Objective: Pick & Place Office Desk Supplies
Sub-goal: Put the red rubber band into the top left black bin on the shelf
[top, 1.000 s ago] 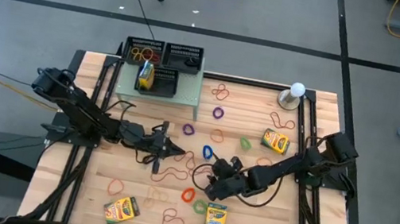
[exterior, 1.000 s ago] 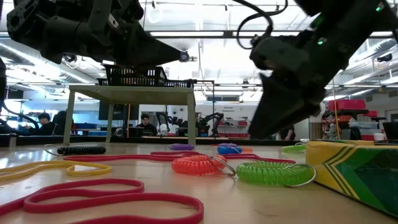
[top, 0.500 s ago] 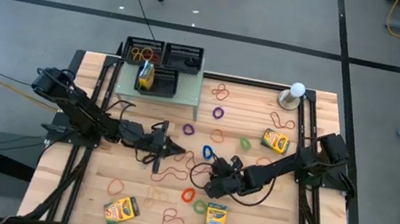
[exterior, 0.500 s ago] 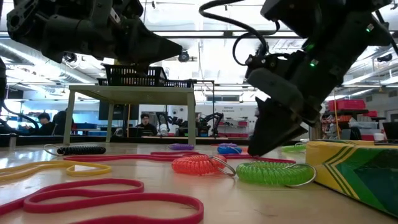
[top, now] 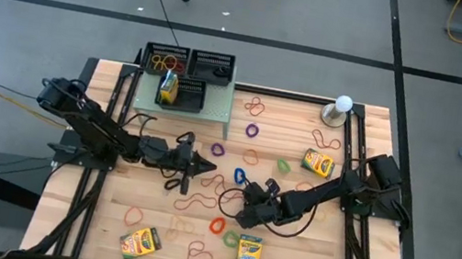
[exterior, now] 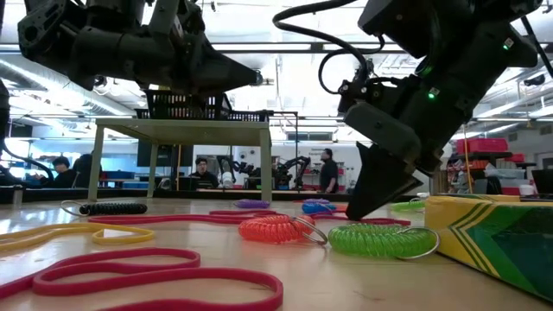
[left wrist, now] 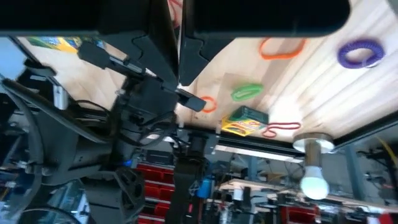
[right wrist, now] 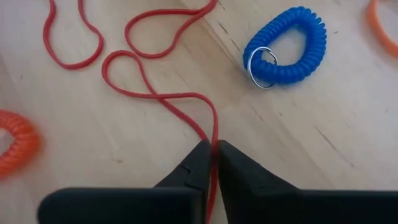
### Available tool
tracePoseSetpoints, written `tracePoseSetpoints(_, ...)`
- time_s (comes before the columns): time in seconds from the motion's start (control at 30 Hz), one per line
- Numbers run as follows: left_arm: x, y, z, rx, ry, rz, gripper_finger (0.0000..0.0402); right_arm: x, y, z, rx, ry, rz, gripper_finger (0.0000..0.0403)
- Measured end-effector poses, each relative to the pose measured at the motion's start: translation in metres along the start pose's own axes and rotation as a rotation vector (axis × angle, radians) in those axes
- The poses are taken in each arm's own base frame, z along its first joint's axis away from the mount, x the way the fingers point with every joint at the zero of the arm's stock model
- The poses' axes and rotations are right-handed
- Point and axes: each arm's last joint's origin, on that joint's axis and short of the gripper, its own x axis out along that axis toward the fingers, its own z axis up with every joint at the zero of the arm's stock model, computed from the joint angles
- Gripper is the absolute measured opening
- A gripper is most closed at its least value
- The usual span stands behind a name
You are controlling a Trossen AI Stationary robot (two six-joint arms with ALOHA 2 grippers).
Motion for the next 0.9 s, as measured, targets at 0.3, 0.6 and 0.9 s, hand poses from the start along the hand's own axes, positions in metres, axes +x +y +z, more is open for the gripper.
tracePoseSetpoints(0.3,0.000,0.001,-0.001,0.063,0.006,0.042,0.0038,-0.016,-0.002,0.012,-0.071,-0.098,-0.020,0.0006)
tracePoseSetpoints(0.6,0.000,0.002,-0.004,0.012,0.034,0.047,0.0071,-0.039,-0.007,0.042,-0.197,-0.294,-0.078,0.0002)
tracePoseSetpoints(0.9,0.006,-0.001,0.000,-0.003,0.061,0.052,0.0178,-0.042,-0.003,0.066,-0.319,-0.478,-0.102,0.0001)
